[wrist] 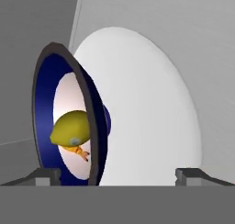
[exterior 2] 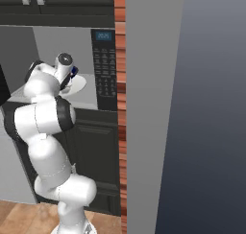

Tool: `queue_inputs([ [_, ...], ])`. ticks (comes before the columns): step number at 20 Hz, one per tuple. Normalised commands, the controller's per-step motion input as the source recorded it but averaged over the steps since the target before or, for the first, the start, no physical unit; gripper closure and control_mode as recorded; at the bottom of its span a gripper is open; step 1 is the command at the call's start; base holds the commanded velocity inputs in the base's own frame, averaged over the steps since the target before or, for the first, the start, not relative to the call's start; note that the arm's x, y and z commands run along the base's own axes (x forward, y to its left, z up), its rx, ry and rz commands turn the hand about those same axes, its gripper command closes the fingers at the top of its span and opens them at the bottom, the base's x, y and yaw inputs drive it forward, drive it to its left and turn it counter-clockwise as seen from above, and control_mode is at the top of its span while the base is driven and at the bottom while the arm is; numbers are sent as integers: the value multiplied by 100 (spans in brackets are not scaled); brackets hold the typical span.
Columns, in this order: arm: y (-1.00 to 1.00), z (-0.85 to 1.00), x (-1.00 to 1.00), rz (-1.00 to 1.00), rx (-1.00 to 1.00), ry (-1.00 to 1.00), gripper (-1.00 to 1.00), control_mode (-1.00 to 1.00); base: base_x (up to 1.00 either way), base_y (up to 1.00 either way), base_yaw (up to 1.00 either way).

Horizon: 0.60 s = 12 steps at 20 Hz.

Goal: The microwave is finished heating the shrimp and lemon. Take the bowl containing the food and place it on the dining counter.

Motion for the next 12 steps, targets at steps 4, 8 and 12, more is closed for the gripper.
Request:
queue_inputs([
  [4, 18, -16, 47, 0, -3, 0, -100, -100, 0, 0, 0],
  [8, 14, -4, 46, 0, -1, 0, -100, -100, 0, 0, 0],
  [12, 3, 0, 36, 0, -1, 1, -100, -100, 0, 0, 0],
])
